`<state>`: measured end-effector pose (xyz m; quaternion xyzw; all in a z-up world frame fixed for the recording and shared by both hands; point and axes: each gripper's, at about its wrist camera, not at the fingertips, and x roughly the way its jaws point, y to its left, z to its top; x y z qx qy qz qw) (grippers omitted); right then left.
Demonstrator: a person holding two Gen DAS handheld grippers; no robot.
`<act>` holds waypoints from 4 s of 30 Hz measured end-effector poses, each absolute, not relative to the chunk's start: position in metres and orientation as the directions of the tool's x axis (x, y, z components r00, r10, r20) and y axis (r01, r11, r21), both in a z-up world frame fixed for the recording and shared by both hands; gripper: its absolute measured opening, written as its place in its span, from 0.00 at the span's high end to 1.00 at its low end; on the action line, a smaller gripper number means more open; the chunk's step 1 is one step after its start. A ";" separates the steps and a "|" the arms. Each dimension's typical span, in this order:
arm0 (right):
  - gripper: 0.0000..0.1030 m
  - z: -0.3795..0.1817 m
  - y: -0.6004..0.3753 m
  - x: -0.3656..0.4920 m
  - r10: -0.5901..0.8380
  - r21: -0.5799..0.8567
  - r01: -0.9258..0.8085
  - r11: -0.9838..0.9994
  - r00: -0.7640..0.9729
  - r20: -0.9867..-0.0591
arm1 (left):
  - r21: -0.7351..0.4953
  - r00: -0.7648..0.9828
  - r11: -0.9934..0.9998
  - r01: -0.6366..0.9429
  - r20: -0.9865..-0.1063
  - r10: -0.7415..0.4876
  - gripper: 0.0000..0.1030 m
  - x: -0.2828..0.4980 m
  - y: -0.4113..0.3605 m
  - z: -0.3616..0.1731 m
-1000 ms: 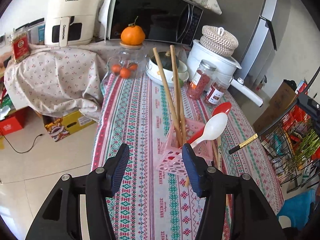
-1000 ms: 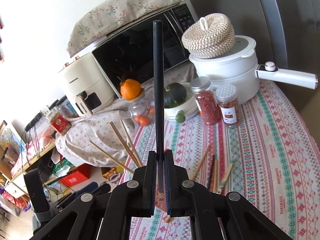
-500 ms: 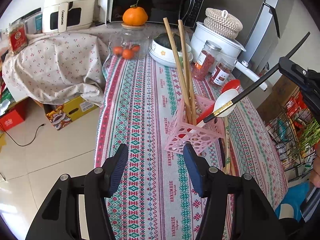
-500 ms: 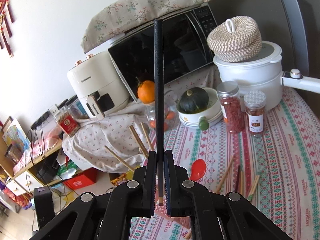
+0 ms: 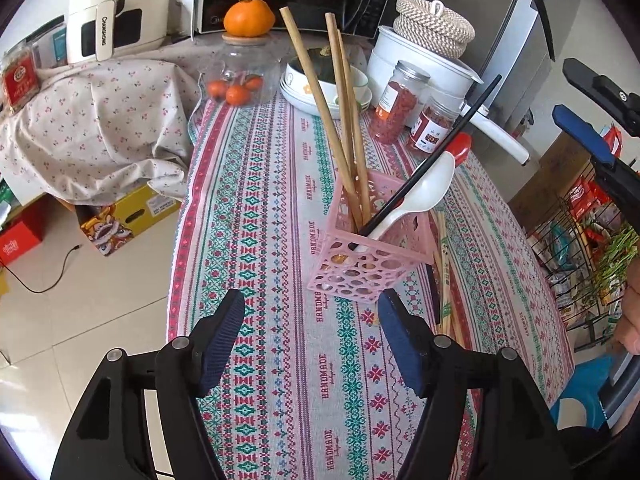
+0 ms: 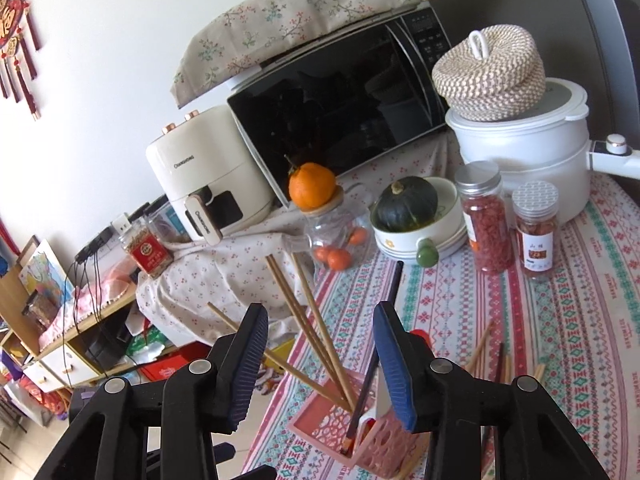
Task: Organize utensils
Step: 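Lower the black chopstick into the pink basket and open the right tool, then grasp the paper-wrapped wooden chopstick with the right tool while the left tool grasps a plain wooden chopstick, then lift the plain wooden chopstick into the pink basket and open the left tool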
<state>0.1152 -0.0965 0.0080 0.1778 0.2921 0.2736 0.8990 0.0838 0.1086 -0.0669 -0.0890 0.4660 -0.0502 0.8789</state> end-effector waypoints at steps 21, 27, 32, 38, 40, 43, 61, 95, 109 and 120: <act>0.29 -0.074 -0.183 0.133 0.344 0.313 -0.162 0.936 0.613 -0.712 | -0.156 0.493 0.986 0.060 -0.854 -0.166 0.10 0.093 0.076 -0.088; 0.29 -0.114 -0.181 0.153 0.305 0.310 -0.072 0.948 0.491 -0.816 | -0.148 0.470 0.988 0.045 -0.869 -0.152 0.10 0.102 0.077 -0.095; 0.31 -0.141 -0.169 0.170 0.317 0.334 -0.028 0.942 0.402 -0.859 | -0.153 0.458 0.987 0.047 -0.875 -0.157 0.10 0.107 0.078 -0.098; 0.60 -0.163 -0.149 0.188 0.298 0.315 -0.013 0.949 0.367 -0.882 | -0.137 0.452 0.988 0.067 -0.879 -0.153 0.10 0.109 0.074 -0.099; 0.66 -0.169 -0.144 0.192 0.287 0.305 -0.006 0.952 0.359 -0.888 | -0.134 0.452 0.988 0.074 -0.879 -0.153 0.10 0.108 0.073 -0.099; 0.72 -0.177 -0.139 0.194 0.286 0.304 0.000 0.953 0.339 -0.896 | -0.129 0.452 0.988 0.082 -0.879 -0.152 0.10 0.106 0.072 -0.097; 0.96 -0.154 -0.200 0.155 0.233 0.250 0.006 0.968 0.344 -0.910 | -0.019 0.457 0.960 0.278 -0.877 -0.149 0.10 0.080 -0.032 -0.085; 0.96 -0.117 -0.283 0.148 0.366 0.401 0.012 0.916 0.389 -0.846 | 0.039 0.373 0.995 0.091 -0.928 0.002 0.93 0.219 -0.098 -0.154; 0.96 -0.082 -0.284 0.129 0.361 0.418 0.007 0.908 0.491 -0.793 | -0.089 0.546 0.968 0.235 -0.811 -0.207 0.94 0.151 -0.102 -0.063; 0.96 -0.021 -0.267 0.090 0.380 0.445 -0.079 0.892 0.665 -0.643 | -0.125 0.762 0.941 0.314 -0.558 -0.329 0.94 0.077 -0.062 0.040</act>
